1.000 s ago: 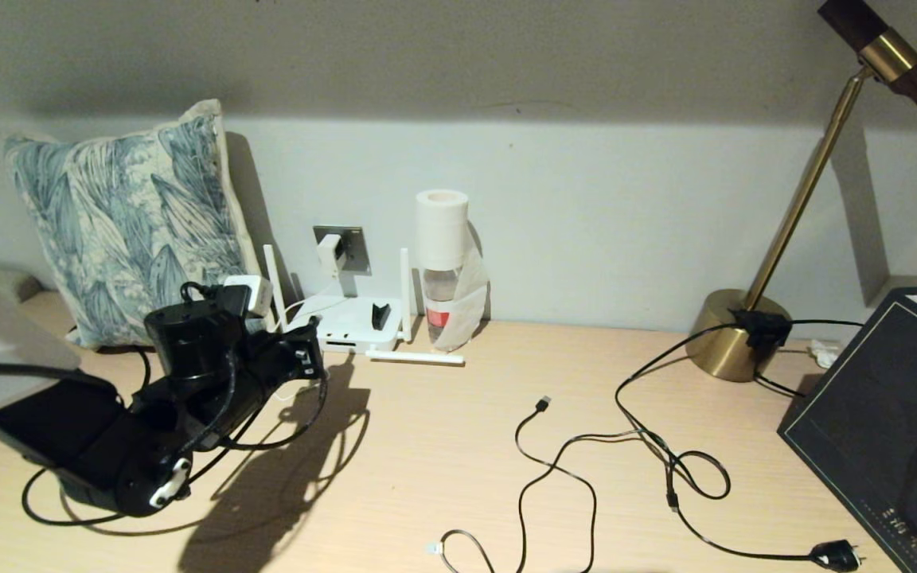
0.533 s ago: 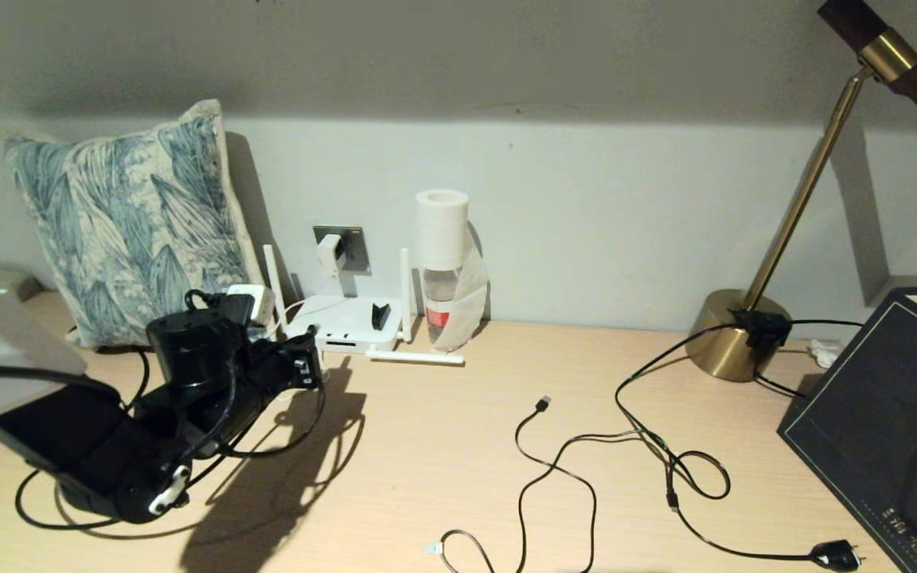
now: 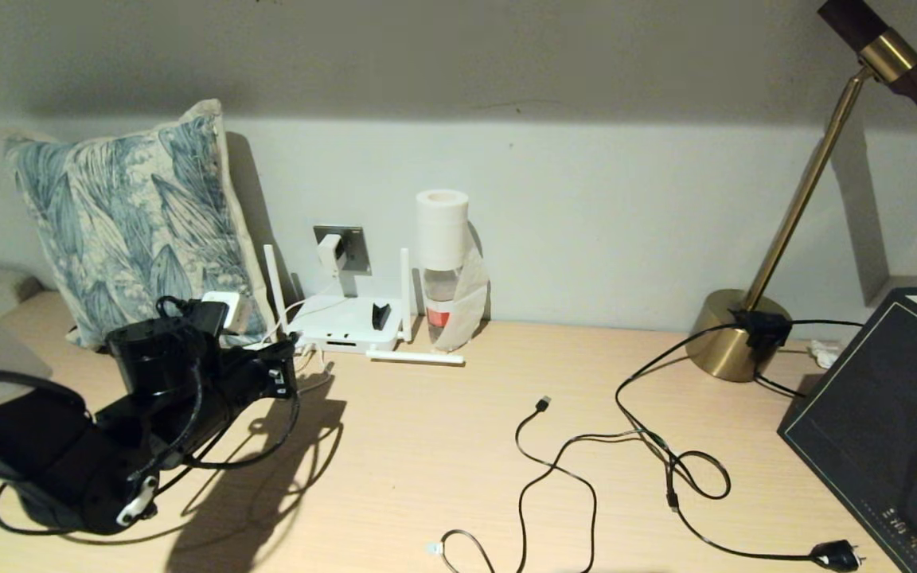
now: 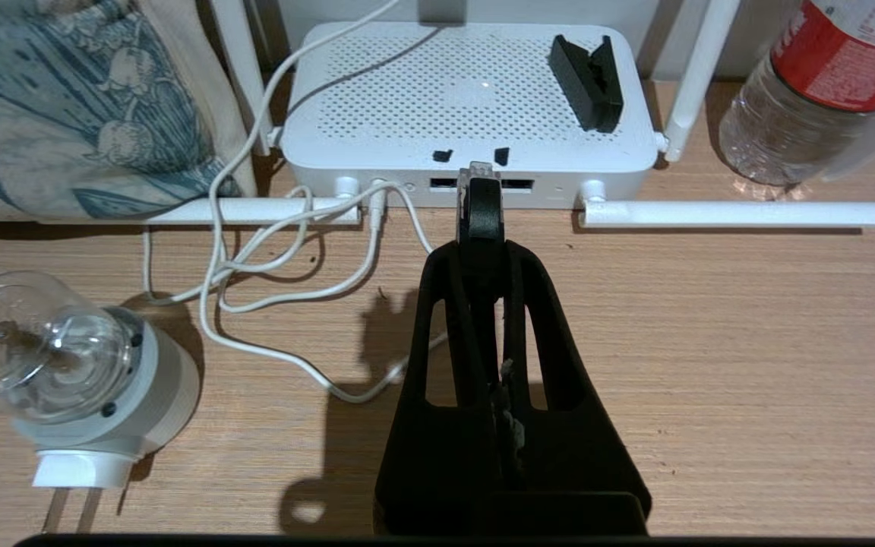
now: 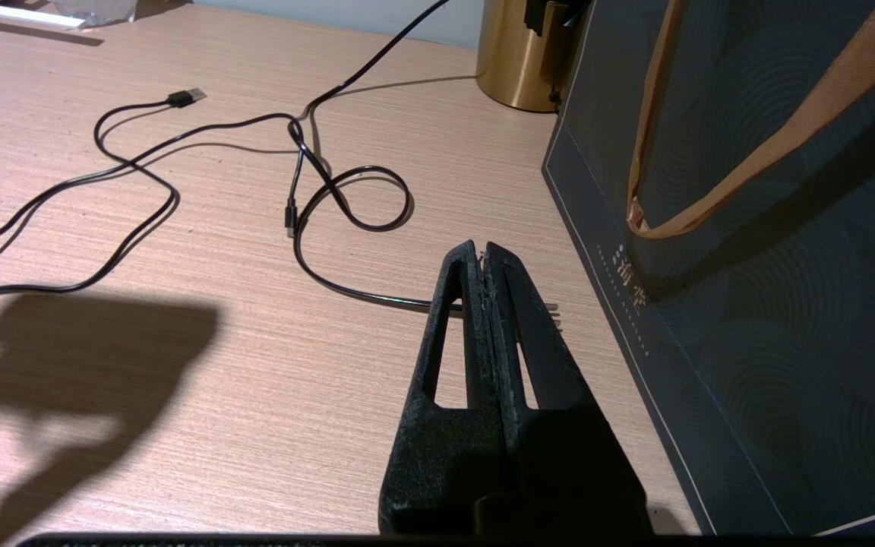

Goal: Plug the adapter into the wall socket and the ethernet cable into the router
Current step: Align cable and router interface

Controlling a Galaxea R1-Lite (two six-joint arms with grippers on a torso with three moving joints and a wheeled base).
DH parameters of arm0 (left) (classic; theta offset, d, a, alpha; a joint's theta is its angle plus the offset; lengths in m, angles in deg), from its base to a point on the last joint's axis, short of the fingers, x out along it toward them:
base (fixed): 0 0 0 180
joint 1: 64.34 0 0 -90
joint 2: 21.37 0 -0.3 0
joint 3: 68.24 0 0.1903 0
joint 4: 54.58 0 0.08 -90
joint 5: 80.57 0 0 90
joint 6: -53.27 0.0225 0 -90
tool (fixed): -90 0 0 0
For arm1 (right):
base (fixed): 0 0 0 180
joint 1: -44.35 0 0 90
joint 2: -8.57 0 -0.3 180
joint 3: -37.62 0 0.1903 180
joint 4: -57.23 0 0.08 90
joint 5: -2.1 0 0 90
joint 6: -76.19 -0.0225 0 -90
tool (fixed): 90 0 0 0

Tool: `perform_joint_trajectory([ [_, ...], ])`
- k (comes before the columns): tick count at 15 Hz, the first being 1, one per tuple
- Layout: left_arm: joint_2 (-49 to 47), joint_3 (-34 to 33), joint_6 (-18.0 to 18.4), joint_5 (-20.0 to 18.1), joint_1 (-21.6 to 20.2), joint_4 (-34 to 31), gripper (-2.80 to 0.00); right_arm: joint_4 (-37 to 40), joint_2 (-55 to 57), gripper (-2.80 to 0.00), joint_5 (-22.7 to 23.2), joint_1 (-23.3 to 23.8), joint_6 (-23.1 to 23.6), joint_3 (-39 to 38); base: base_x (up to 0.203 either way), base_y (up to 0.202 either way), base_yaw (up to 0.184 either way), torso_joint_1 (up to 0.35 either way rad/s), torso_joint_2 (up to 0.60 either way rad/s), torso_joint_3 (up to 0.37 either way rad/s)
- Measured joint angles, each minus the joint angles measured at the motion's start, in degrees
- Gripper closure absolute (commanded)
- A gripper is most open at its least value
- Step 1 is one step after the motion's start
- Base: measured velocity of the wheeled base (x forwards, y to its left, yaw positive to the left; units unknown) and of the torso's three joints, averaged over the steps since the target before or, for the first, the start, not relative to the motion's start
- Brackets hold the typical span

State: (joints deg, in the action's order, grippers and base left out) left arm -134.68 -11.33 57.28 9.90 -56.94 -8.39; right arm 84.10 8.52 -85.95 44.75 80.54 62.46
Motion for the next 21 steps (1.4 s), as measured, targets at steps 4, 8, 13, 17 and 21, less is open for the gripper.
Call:
perform_joint_trajectory([
  [4, -0.78, 0.25, 0.0, -1.35, -0.26, 0.09, 0.0, 0.0, 0.0, 0.0, 0.0, 0.0, 0.0, -0.02, 0.0, 0.0, 0.0, 0.0, 0.0, 0.0],
  [8, -2.25, 0.94, -0.05, -1.61, -0.29, 0.1, 0.0, 0.0, 0.02, 0.0, 0.0, 0.0, 0.02, -0.02, 0.0, 0.0, 0.0, 0.0, 0.0, 0.0],
  [13, -7.44, 2.65, -0.18, -1.46, -0.29, 2.31, 0.0, 0.0, 0.02, 0.0, 0.0, 0.0, 0.0, 0.0, 0.0, 0.0, 0.0, 0.0, 0.0, 0.0],
  [17, -12.95, 4.36, 0.06, -1.37, -0.22, 7.03, 0.0, 0.0, 0.02, 0.0, 0.02, 0.0, -0.02, 0.0, 0.0, 0.0, 0.0, 0.0, 0.0, 0.0],
  [21, -14.49, 4.83, 0.0, -1.5, -0.07, 7.12, 0.0, 0.0, 0.02, 0.0, 0.02, 0.0, 0.0, 0.0, 0.0, 0.0, 0.0, 0.0, 0.0, 0.0],
])
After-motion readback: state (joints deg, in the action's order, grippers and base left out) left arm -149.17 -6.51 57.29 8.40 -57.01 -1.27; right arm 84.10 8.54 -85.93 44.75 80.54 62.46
